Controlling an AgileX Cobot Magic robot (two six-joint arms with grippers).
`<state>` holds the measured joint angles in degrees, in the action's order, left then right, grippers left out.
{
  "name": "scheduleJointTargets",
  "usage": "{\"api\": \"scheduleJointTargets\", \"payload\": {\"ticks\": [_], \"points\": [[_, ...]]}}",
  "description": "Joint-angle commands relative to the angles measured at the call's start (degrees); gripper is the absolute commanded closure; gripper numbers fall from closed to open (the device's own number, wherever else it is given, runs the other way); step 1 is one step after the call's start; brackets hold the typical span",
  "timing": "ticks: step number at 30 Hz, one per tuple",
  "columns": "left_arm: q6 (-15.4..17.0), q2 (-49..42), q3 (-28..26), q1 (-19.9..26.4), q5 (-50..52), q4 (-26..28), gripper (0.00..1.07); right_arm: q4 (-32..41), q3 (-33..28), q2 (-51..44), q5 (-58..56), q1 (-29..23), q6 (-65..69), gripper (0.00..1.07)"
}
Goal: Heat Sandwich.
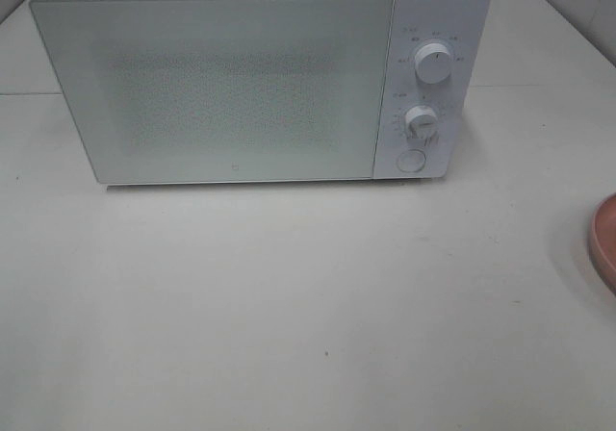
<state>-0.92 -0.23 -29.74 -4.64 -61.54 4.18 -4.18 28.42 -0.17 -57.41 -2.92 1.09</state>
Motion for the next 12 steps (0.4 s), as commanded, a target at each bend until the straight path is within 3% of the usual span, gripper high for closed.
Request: {"api": "scheduleJointTargets", "payload": {"ticks": [1, 12], "points": [[0.17, -1.32, 0.11, 0.06, 0.17, 0.17, 0.09, 0.11, -0.06, -1.66, 0.34, 0.29, 0.23, 0.32], [0.17, -1.32, 0.11, 0.06, 0.17, 0.17, 0.09, 0.11, -0.06, -1.66, 0.34, 0.29, 0.23, 0.32]]}}
